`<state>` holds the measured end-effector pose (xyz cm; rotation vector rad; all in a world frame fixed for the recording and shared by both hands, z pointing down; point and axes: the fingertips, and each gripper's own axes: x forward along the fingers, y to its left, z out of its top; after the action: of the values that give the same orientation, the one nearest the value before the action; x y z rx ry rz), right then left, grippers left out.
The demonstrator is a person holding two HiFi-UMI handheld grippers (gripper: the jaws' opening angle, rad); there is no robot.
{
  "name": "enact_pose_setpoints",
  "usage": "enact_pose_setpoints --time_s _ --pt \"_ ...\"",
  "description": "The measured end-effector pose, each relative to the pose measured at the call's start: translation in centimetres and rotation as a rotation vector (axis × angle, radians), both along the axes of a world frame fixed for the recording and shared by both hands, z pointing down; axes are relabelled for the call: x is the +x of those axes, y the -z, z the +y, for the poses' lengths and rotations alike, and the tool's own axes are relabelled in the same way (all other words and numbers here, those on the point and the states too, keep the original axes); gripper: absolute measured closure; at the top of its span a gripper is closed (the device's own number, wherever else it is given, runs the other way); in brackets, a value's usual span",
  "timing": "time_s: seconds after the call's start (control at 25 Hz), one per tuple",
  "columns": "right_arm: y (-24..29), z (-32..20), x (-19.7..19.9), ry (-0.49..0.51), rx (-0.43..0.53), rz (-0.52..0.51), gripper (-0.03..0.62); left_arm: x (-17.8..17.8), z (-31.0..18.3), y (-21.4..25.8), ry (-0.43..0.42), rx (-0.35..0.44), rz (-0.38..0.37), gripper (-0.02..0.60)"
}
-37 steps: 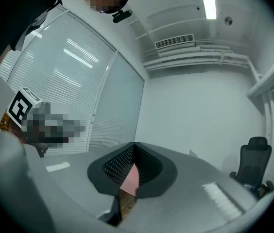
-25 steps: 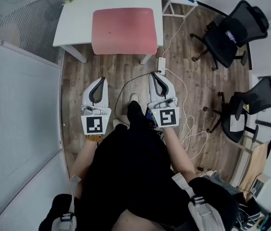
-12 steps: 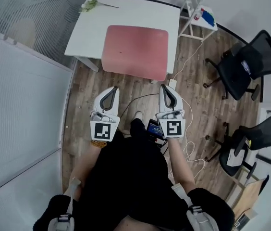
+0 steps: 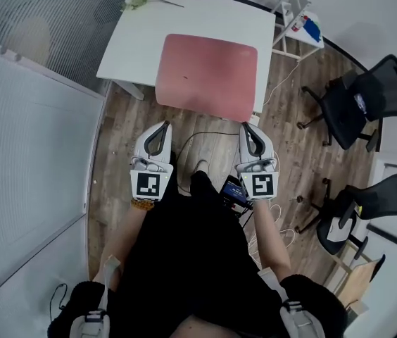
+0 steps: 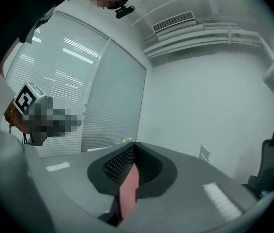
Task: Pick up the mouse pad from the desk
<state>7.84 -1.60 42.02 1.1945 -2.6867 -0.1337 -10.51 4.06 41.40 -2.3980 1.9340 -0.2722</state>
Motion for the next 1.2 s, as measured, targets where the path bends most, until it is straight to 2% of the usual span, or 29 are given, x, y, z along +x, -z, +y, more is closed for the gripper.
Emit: enact_pose_setpoints --time_s 0.36,0.48,0.64,0.88,1.04,1.2 --pt "-2.6 -1.4 -2.0 -0.079 -0.046 0.013 0.571 -6.2 -3.0 -5.0 -0.099 -0.091 0.019 0.581" --pt "-4.7 -2.7 -2.3 -0.097 -0.05 0.034 0.571 -8.3 -4.1 -7.2 -0.105 -0.128 0.021 0.581" --pt "-7.5 -3.9 -1.4 -0.115 -0.08 0.05 0.569 -10.0 -4.9 -9.8 -0.067 -0.171 0.013 0.581" --pt "-10.8 -6.6 0.6 -0.084 -0.12 0.08 0.545 -11.1 -7.3 -13.4 0.012 -0.204 0.039 0.573" --pt "-14.4 -7.5 3.0 -0.091 -0.197 0.086 0.516 -11.9 -8.0 -17.0 0.056 -0.259 0.118 0.55" --pt "-19.3 -8.0 6.0 -0.116 -0.311 0.076 0.495 -12.3 -8.7 -21.3 0.077 -0.349 0.181 0.542"
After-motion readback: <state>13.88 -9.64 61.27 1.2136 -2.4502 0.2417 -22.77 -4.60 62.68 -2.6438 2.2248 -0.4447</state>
